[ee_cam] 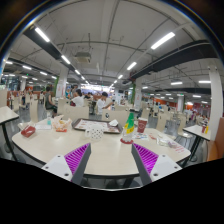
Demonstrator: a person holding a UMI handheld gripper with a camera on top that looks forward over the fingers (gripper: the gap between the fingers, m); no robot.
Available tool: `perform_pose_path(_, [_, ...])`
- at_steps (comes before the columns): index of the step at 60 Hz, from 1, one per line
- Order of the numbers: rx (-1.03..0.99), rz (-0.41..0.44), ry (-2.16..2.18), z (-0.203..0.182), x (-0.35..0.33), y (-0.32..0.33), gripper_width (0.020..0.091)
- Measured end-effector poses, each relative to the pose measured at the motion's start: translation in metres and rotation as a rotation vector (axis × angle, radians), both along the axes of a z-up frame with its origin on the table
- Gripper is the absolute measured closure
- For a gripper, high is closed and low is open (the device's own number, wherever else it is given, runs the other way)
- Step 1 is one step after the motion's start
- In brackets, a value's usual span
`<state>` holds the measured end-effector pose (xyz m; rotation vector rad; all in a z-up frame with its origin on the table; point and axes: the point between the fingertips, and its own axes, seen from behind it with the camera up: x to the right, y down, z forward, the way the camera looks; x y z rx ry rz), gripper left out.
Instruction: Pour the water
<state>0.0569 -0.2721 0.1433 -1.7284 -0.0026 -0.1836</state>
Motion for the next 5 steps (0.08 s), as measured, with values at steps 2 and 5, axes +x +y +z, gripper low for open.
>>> perform_pose_path(2, [0.001,0.002,0.015,-0.002,0.0004,0.0067,0.027])
perform_pose_path(5, [0.004,0.007,0.029,-0.0026,-0.0004,0.0092,0.0273])
